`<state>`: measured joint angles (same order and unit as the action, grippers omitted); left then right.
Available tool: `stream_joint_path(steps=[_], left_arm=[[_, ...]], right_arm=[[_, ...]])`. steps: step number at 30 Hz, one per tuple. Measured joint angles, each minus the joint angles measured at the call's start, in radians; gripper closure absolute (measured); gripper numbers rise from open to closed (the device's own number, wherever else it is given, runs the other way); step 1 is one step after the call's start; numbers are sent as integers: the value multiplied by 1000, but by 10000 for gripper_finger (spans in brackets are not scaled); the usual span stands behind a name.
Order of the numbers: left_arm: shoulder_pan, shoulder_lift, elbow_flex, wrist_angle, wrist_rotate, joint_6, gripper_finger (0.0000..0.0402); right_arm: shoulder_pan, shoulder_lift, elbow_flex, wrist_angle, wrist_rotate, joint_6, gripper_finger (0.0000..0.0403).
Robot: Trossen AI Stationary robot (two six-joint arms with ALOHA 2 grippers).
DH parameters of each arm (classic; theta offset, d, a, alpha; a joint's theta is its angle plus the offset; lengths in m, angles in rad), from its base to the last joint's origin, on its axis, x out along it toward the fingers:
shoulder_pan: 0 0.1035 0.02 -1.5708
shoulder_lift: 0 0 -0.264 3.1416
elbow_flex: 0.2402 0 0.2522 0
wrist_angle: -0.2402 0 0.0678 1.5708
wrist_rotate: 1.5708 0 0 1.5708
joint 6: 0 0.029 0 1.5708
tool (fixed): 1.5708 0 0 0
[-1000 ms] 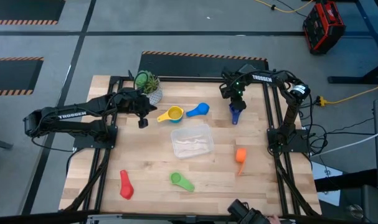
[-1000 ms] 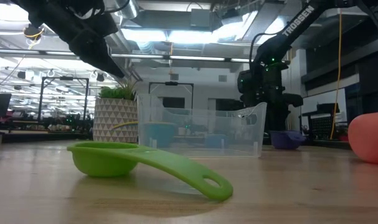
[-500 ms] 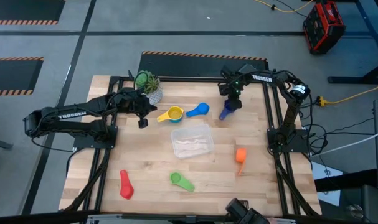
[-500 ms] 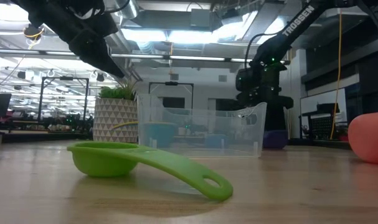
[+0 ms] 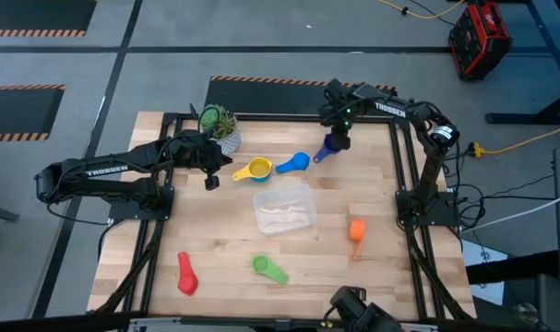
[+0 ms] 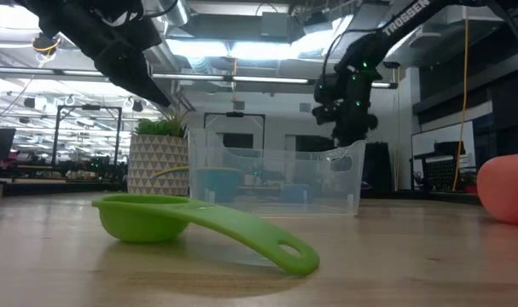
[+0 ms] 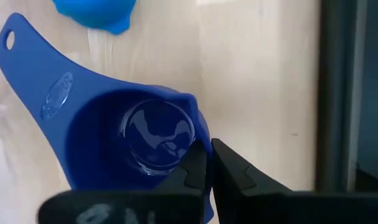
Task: Nest measuring cups in basket
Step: Stack the dark blue measuring cup on top of the yellow measuring cup
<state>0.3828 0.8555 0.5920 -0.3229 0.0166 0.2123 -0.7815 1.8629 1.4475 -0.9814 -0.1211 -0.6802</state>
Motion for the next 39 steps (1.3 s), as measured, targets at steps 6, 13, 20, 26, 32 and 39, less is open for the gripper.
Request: stream_joint_path(steps=[6, 13, 20, 26, 32, 39], left_arm=[[0, 0, 0, 0, 0, 0, 398], [0, 0, 0, 0, 0, 0, 394], [0, 0, 0, 0, 0, 0, 381], [0, 0, 0, 0, 0, 0, 379], [0, 0, 0, 0, -1, 0, 391], [0, 0, 0, 0, 0, 0, 399]], right_arm=[[1, 0, 158, -72, -2, 110, 389], [40, 0, 312, -68, -4, 321, 389], [127, 0, 371, 4, -6, 532, 387], [203, 0, 370, 65, -12, 594, 387], [265, 0, 370, 162, -12, 655, 387], [331, 0, 370, 251, -12, 730, 387]])
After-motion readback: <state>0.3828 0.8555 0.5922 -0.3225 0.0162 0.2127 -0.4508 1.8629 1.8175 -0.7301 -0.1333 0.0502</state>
